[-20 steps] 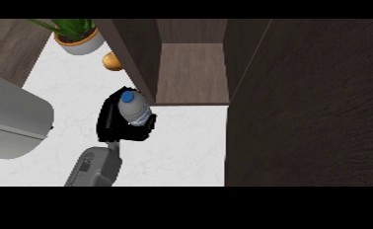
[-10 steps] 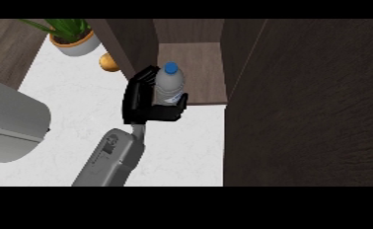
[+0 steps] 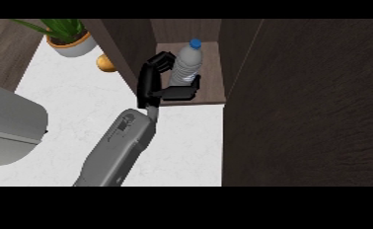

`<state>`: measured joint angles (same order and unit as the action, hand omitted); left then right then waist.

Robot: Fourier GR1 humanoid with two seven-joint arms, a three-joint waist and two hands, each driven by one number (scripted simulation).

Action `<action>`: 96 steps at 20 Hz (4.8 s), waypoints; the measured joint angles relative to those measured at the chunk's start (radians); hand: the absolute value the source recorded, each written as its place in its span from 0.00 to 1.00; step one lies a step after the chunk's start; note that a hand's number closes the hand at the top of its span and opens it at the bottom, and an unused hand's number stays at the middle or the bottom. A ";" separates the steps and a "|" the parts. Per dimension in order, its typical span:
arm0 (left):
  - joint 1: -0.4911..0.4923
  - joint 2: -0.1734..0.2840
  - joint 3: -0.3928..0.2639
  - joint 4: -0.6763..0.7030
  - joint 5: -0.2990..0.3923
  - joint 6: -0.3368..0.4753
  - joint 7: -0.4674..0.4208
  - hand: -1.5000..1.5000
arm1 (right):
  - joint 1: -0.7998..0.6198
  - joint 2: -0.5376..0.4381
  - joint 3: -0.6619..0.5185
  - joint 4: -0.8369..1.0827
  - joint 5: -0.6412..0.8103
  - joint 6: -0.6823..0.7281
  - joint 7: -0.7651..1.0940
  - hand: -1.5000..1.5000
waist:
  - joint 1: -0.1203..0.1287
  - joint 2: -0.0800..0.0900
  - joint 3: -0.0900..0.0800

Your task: Pick up the bottled water, place it into the cabinet and close the cabinet

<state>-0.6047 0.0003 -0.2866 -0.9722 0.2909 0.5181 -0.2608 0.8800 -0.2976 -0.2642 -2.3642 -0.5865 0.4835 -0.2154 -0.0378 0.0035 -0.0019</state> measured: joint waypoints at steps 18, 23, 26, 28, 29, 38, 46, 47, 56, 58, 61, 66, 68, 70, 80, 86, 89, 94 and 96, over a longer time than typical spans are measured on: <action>-0.330 0.000 0.094 0.477 0.107 0.030 -0.152 1.00 | -0.019 -0.028 -0.033 0.022 -0.046 0.035 -0.010 0.00 | -0.025 0.011 0.000; -0.428 0.005 0.112 0.596 0.086 0.057 -0.164 0.00 | -0.016 -0.023 -0.021 0.024 -0.056 0.045 -0.022 0.00 | -0.034 0.015 0.000; -0.472 0.006 0.120 0.661 0.073 0.063 -0.170 0.00 | -0.013 -0.034 -0.031 0.027 -0.062 0.056 -0.026 0.00 | -0.037 0.017 0.000; -0.493 0.009 0.124 0.695 0.065 0.058 -0.173 0.00 | -0.007 -0.034 -0.036 0.028 -0.066 0.060 -0.030 0.00 | -0.037 0.017 0.000; -0.502 0.011 0.130 0.711 0.065 0.057 -0.176 0.00 | -0.008 -0.034 -0.035 0.029 -0.067 0.068 -0.034 0.00 | -0.039 0.018 0.000; -0.545 0.011 0.158 0.780 0.060 0.023 -0.239 0.00 | -0.041 -0.031 -0.022 0.034 -0.077 0.044 -0.026 0.00 | -0.035 0.020 0.000; -0.564 0.003 0.193 0.741 0.096 -0.053 -0.347 0.00 | -0.048 -0.043 -0.031 0.032 -0.086 0.038 -0.017 0.00 | -0.033 0.014 0.000; -0.565 0.002 0.193 0.737 0.102 -0.063 -0.355 0.00 | -0.055 -0.044 -0.025 0.030 -0.087 0.028 -0.009 0.00 | -0.032 0.014 0.000; -0.505 0.000 0.131 0.627 0.189 -0.085 -0.378 0.00 | -0.061 -0.053 -0.040 0.023 -0.099 0.005 0.022 0.00 | -0.016 0.000 0.000; -0.466 0.000 0.087 0.579 0.227 -0.082 -0.377 0.00 | -0.076 -0.067 -0.055 0.025 -0.103 -0.002 0.033 0.00 | -0.015 -0.002 0.000; -0.387 0.000 0.026 0.483 0.263 -0.088 -0.361 0.00 | -0.067 -0.055 -0.056 0.025 -0.105 -0.002 0.033 0.00 | 0.000 -0.008 0.000; -0.240 0.000 -0.118 0.288 0.327 -0.054 -0.333 0.00 | -0.068 -0.054 -0.060 0.024 -0.109 -0.008 0.041 0.00 | 0.014 -0.013 0.000; -0.166 0.000 -0.171 0.200 0.339 -0.032 -0.329 0.00 | -0.065 -0.050 -0.059 0.023 -0.110 -0.010 0.041 0.00 | 0.022 -0.015 0.000; -0.105 0.000 -0.212 0.110 0.344 -0.003 -0.315 0.00 | -0.057 -0.039 -0.051 0.022 -0.110 -0.008 0.040 0.00 | 0.029 -0.015 0.000; 0.253 0.043 -0.392 -0.270 0.305 0.031 -0.323 1.00 | -0.069 -0.029 -0.037 0.019 -0.109 -0.015 0.048 1.00 | 0.041 -0.012 0.001; 0.420 0.155 -0.478 -0.485 0.274 0.011 -0.304 1.00 | -0.057 -0.061 -0.017 0.017 -0.109 0.040 0.060 1.00 | 0.041 -0.012 0.001; 0.485 0.235 -0.482 -0.571 0.273 -0.014 -0.294 1.00 | -0.045 -0.081 -0.003 0.014 -0.108 0.067 0.067 1.00 | 0.039 -0.011 0.000; 0.574 0.369 -0.451 -0.686 0.285 -0.055 -0.284 1.00 | -0.025 -0.123 0.011 0.011 -0.106 0.119 0.077 1.00 | 0.039 -0.010 0.000; 0.614 0.416 -0.430 -0.718 0.295 -0.074 -0.293 1.00 | -0.013 -0.139 0.034 0.012 -0.102 0.161 0.079 1.00 | 0.038 -0.011 -0.001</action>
<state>0.0090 0.4164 -0.7169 -1.6899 0.5859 0.4440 -0.5541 0.8665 -0.4367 -0.2300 -2.3525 -0.6888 0.6448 -0.1361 0.0006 -0.0079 -0.0025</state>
